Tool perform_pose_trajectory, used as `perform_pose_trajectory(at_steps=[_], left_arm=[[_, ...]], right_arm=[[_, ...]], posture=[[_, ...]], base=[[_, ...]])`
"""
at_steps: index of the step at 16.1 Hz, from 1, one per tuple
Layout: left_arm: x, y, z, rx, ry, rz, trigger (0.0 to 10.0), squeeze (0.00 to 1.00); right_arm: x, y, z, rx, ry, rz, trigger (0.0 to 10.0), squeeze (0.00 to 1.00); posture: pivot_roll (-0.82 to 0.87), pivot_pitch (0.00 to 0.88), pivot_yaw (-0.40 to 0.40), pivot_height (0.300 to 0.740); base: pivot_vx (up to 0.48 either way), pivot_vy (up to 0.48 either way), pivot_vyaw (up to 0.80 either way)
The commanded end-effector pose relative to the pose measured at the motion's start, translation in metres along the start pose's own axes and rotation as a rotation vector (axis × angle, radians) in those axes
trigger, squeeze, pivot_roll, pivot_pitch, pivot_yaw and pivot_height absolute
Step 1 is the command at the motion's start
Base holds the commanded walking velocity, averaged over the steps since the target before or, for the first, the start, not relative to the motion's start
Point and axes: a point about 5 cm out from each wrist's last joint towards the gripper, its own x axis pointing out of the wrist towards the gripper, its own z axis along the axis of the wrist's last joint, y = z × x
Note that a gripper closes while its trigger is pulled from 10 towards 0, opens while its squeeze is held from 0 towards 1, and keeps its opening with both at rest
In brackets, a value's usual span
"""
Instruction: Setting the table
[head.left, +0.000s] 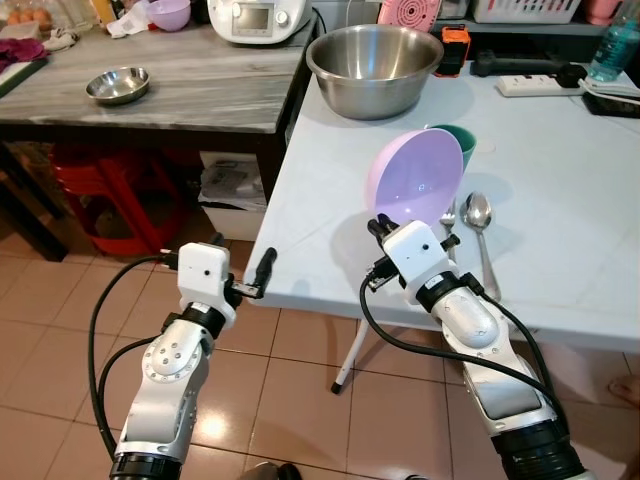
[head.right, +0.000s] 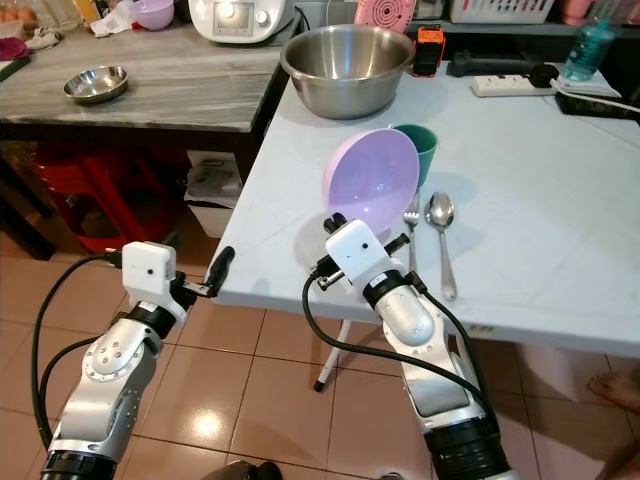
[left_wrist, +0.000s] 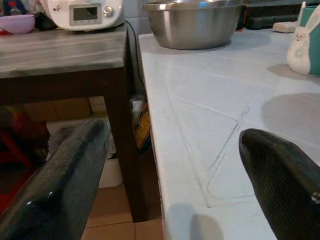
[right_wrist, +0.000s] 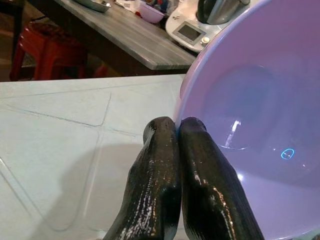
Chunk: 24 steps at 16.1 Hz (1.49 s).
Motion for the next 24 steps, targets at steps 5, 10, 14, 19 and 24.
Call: perform_pose_trajectory(at_steps=[5,10,14,19,24], left_arm=[[0.0004,-0.0013,-0.0023,0.002,0.007,-0.009,10.0,0.0],[0.0013,-0.0029,-0.0028,0.0,0.006,-0.013,10.0,0.0],[0.0019,-0.0029,-0.0029,0.004,0.006,-0.013,10.0,0.0],[0.0016,-0.0037,-0.0029,0.008,0.005,-0.019,10.0,0.0],[0.003,-0.0062,-0.0019,0.009,0.003,-0.025,10.0,0.0]], right_arm=[[0.0007,-0.0073,0.0059,0.015,-0.025,-0.052,10.0,0.0],[-0.0005,-0.0079,0.0031,0.013,-0.017,-0.058,10.0,0.0],[0.0008,-0.008,0.0037,0.012,-0.02,-0.061,10.0,0.0],[-0.0002,-0.0092,0.0022,0.013,-0.017,-0.073,10.0,0.0],[-0.0003,-0.0088,-0.0005,0.017,-0.01,-0.078,10.0,0.0]], posture=[[-0.14,0.112,0.1,0.74],[-0.14,0.11,0.101,0.74],[-0.14,0.105,0.104,0.74],[-0.14,0.106,0.107,0.74],[-0.13,0.106,0.113,0.74]], base=[[0.0,0.445,0.0],[0.0,0.441,0.0],[0.0,0.442,0.0],[0.0,0.438,0.0],[0.0,0.438,0.0]])
